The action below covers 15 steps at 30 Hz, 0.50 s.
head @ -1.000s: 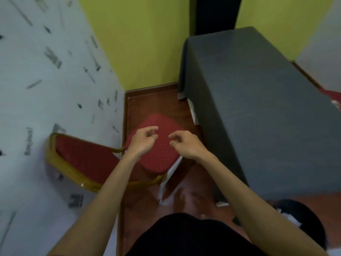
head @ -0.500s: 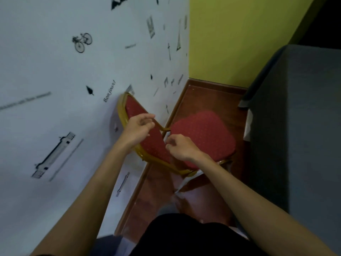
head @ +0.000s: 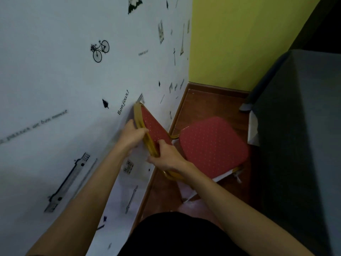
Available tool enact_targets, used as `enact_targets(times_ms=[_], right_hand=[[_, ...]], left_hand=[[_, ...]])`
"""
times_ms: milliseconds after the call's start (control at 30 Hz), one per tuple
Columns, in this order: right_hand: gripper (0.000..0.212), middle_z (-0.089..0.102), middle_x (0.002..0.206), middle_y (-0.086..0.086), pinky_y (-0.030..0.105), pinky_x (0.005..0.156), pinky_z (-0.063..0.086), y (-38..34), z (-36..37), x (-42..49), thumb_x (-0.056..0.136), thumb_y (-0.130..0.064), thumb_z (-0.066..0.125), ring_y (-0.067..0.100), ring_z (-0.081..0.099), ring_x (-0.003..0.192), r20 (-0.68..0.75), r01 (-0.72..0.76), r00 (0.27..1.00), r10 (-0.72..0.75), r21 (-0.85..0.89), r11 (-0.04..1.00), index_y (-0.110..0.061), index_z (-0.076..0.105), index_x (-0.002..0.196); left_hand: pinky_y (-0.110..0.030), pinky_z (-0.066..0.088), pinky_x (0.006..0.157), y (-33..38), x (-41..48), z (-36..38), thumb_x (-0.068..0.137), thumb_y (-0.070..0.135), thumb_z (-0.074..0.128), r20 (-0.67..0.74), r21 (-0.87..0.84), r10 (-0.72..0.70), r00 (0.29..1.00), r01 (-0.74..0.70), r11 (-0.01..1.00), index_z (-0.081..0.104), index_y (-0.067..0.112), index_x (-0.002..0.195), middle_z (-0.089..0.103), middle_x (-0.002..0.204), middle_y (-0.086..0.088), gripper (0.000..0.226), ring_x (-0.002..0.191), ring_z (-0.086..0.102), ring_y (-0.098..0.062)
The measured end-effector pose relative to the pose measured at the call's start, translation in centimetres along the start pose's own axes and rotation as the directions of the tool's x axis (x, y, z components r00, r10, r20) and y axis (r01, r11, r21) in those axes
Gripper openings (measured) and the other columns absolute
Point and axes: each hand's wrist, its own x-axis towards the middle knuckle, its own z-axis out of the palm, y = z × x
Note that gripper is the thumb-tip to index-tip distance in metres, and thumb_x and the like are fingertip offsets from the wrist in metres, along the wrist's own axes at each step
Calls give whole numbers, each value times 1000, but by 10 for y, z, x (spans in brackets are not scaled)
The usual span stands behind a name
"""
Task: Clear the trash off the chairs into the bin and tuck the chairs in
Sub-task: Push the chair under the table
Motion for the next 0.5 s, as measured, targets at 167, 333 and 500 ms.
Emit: enact_targets(times_ms=[167,333,500], right_hand=[[58,53,125,9,45,85,51,-3,24,11,83,-37,67,33,58,108,-89,-75,994,69,-59,995,-14,41,129],[79,57,129,19,48,92,50,-4,45,13,80,-20,68,43,59,115,-205,-208,957,205,7,978,-11,28,148],[61,63,123,19,47,92,51,7,26,6,83,-15,67,43,61,112,-325,-304,889,322,106,947,-11,42,138]], left_hand=[[-55,59,85,-4,35,9,78,8,63,152,-172,-124,981,150,974,50,7,125,69,111,-17,49,97,69,-33],[-52,61,77,-4,58,19,66,-3,60,162,-222,-129,978,164,961,39,5,130,63,112,-19,68,98,66,-33],[-54,62,71,13,67,47,70,-9,59,272,-193,-61,960,116,974,50,0,112,67,106,-20,44,93,69,-37]])
